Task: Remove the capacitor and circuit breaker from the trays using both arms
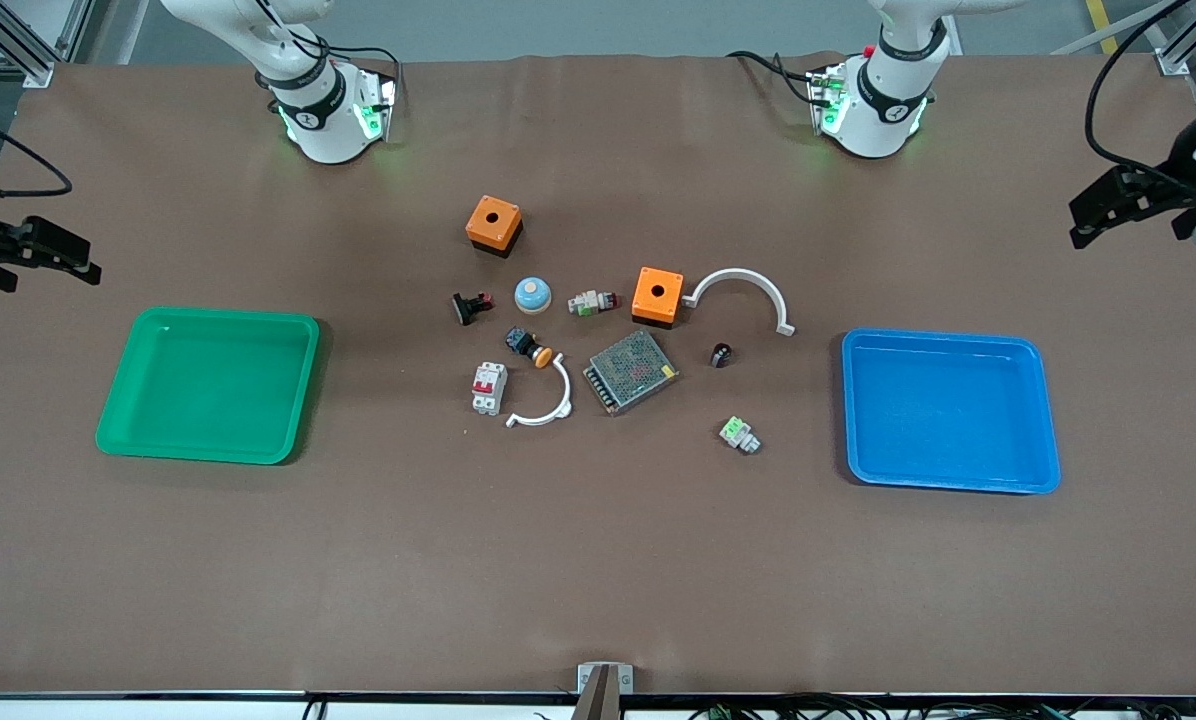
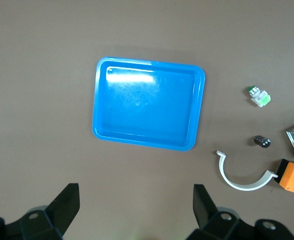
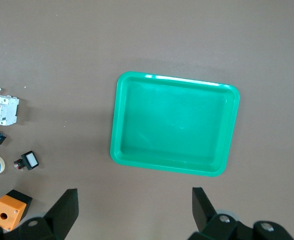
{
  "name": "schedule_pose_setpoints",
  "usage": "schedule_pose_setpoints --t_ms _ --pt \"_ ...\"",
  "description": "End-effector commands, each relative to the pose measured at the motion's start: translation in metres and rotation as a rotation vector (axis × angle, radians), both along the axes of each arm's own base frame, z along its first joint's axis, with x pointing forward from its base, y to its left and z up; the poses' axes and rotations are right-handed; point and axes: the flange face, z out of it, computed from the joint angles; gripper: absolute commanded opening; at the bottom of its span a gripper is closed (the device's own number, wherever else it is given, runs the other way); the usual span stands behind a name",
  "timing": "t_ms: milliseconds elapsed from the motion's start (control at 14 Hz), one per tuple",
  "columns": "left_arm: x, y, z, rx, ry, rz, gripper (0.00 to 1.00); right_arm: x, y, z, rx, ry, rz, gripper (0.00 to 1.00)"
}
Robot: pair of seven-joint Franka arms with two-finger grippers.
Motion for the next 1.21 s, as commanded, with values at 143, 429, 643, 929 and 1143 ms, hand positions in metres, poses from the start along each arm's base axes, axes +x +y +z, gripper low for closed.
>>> schedule_pose_setpoints --t_ms 143,429,643,929,1143 --pt "-0.015 -0.018 0.003 -0.047 0.002 -0.022 1.00 -0.014 -0.003 0.005 -0.016 -0.010 -0.006 1.00" --pt "-0.013 -0.015 0.000 -0.058 0.016 -0.033 1.00 -0.014 -0.004 0.006 -0.017 -0.013 -0.005 1.00" --pt "-0.012 -0.012 0.002 -0.060 0.015 -0.031 1.00 -0.015 -0.010 0.006 -0.037 -0.011 -0.010 1.00" --pt "-0.016 -0.012 0.008 -0.059 0.030 -0.025 1.00 -0.016 -0.013 0.006 -0.036 -0.009 -0.015 1.00" --pt "-0.018 -0.012 0.006 -0.059 0.049 -0.020 1.00 -0.016 -0.013 0.006 -0.035 -0.009 -0.017 1.00"
